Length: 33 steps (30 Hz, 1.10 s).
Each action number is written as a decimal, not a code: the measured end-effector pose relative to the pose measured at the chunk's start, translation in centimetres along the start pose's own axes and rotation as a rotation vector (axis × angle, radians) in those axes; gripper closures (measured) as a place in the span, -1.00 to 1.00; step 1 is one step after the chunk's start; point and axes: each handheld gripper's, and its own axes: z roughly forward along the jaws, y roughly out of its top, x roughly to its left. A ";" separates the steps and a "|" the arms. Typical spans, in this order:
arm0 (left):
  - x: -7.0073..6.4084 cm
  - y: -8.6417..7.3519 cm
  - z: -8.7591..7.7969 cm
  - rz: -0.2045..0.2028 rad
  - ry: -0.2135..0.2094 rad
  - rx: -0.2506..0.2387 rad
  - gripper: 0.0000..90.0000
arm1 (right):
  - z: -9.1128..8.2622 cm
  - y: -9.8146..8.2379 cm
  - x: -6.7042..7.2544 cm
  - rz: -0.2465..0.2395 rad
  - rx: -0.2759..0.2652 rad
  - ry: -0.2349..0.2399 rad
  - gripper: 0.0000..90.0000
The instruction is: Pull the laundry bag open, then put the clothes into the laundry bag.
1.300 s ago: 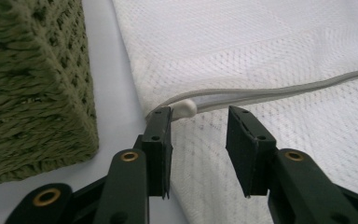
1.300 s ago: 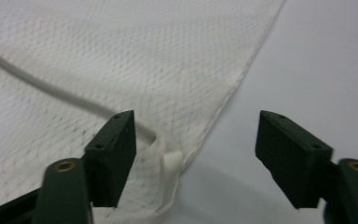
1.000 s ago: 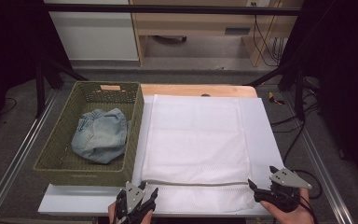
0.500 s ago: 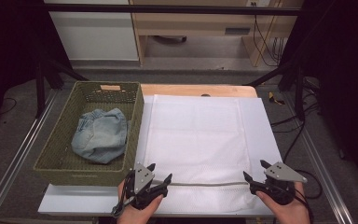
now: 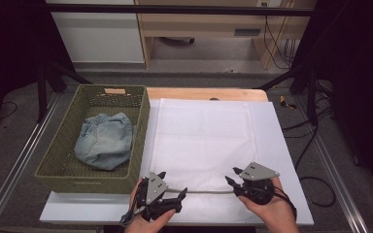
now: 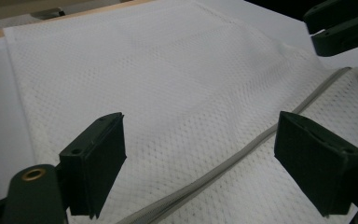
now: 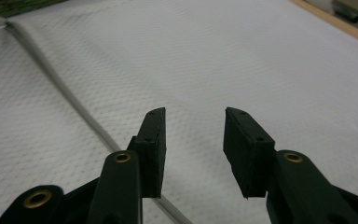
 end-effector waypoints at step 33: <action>0.1 -2.2 -1.1 -0.012 -0.034 0.044 -0.69 | 7.9 0.6 2.4 -0.059 0.178 0.251 0.64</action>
